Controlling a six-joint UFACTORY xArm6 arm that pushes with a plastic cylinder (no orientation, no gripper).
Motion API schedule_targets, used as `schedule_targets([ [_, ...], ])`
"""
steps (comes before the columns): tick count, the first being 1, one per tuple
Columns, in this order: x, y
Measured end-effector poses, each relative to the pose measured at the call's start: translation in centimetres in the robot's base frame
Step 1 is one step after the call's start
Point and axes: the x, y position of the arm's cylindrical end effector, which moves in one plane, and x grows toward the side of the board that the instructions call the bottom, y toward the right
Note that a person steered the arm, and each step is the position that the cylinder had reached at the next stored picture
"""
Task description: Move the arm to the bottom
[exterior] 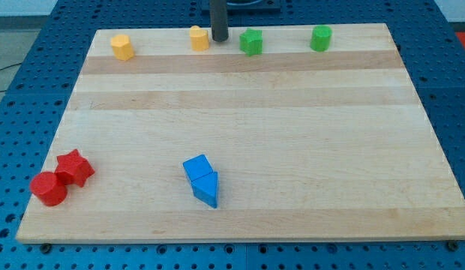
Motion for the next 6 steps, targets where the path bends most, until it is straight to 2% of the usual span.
schedule_targets([
  [1,-0.2,-1.0],
  [3,2.5,-4.6],
  [4,10.4,-1.9],
  [6,27.2,-13.9],
])
